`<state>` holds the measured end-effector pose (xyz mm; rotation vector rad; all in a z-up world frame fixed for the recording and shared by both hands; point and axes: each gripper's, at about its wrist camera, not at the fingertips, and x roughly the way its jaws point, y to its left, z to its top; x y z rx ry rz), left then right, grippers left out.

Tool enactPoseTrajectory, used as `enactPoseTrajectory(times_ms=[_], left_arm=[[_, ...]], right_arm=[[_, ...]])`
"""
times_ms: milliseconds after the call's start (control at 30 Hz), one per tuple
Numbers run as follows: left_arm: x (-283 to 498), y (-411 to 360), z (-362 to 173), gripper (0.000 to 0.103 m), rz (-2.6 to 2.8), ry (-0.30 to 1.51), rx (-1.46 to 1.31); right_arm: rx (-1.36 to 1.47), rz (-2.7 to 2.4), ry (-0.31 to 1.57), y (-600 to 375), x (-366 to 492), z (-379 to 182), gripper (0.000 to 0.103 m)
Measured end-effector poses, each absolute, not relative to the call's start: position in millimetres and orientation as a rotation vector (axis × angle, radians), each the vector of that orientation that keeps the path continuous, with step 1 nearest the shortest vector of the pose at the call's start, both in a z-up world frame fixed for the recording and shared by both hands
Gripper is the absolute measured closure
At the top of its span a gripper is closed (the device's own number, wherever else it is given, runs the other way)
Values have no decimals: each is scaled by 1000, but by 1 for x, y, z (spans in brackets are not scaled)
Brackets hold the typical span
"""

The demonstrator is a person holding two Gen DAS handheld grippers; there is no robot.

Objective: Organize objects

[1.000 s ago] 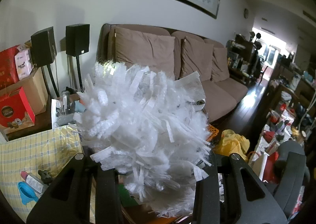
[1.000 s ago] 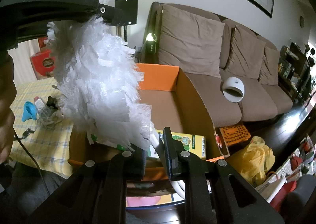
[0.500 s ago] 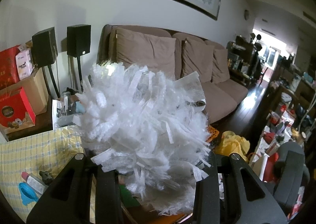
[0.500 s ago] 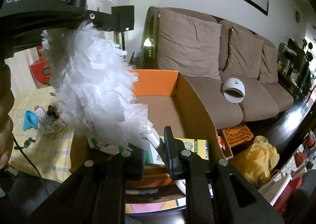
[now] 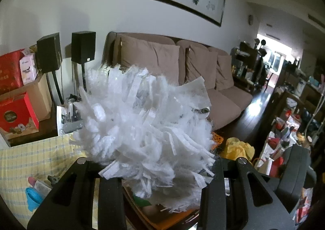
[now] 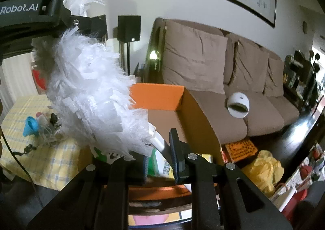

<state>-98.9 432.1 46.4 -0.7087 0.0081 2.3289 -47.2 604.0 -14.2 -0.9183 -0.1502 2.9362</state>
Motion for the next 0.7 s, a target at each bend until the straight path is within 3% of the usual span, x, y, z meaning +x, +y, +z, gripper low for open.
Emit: enactPoseTrajectory(times_ms=[700], left_arm=[[-88, 420, 48, 70, 2337, 7, -686]], right_arm=[[-803, 2951, -247, 592, -50, -17, 86]])
